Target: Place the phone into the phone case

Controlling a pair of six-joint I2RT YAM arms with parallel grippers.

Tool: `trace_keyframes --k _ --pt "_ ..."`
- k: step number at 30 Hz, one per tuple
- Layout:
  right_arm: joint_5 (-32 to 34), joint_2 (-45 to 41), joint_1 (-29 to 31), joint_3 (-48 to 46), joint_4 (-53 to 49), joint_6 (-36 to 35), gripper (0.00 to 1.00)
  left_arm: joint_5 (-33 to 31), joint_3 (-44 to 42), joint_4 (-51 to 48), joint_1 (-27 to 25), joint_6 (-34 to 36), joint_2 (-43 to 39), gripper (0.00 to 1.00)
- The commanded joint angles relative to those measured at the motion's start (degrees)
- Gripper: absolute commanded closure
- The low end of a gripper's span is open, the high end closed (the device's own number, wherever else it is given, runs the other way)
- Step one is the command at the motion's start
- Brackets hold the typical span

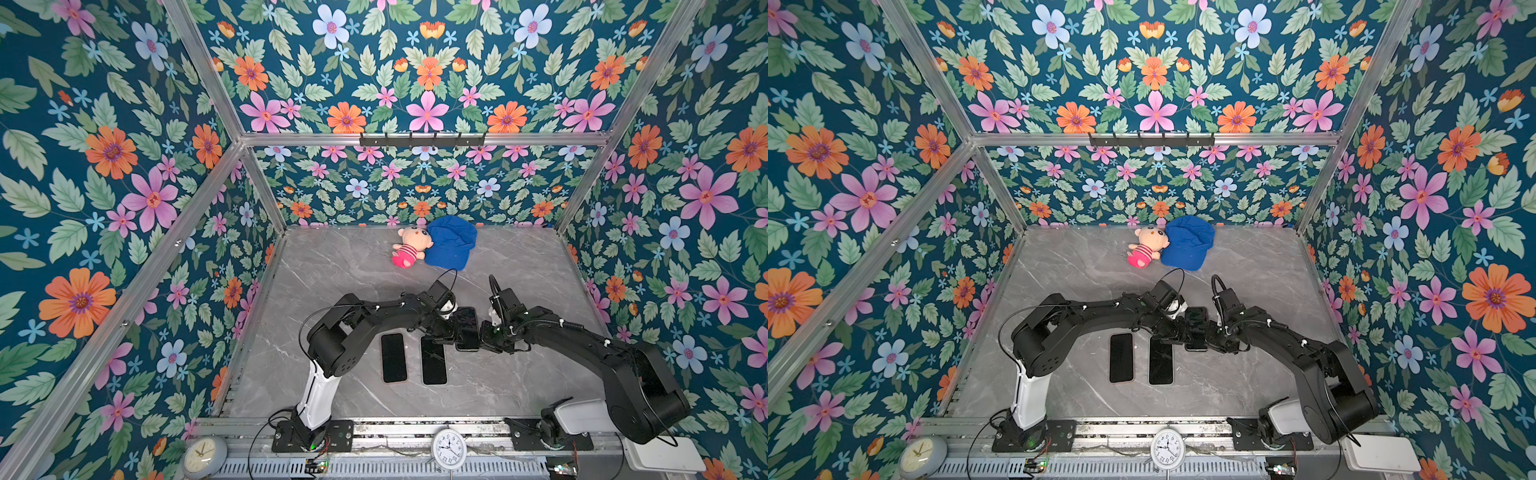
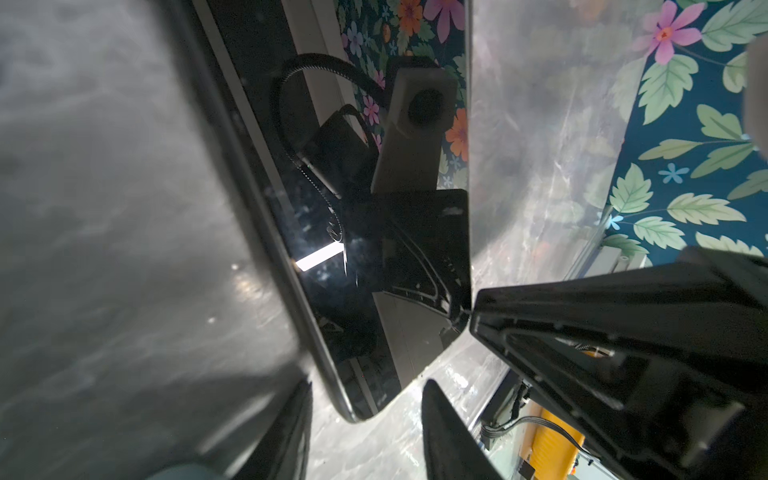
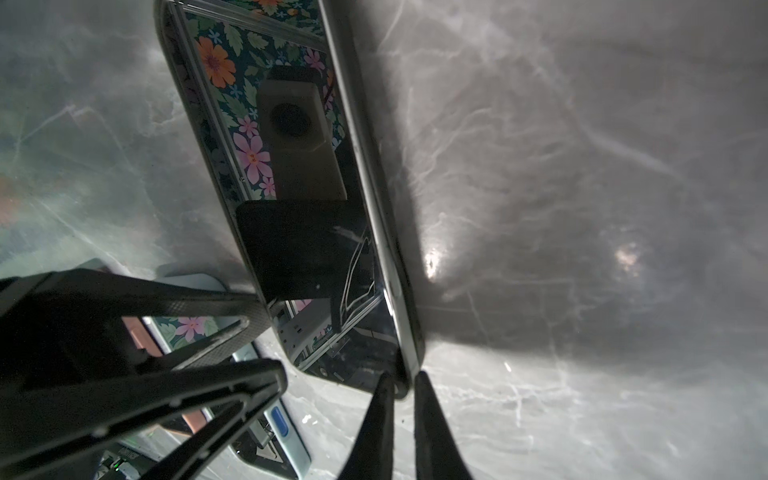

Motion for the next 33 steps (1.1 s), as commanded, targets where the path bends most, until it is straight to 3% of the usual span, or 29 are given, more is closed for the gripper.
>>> trace_keyframes --k 1,24,33 --pt "-0.31 0.28 0.07 -0.15 0.4 0.3 0.87 -0.08 -0.56 -0.27 -0.06 0.09 0.29 0.54" --pt "0.15 0.26 0.37 0.15 0.22 0.1 0.9 0.18 -1.87 1.32 -0.06 -0.7 -0.03 0.55" --pt "1.78 1.12 0.36 0.91 -0.49 -0.75 0.82 0.27 -2.19 1.46 -0.06 -0.75 -0.08 0.55"
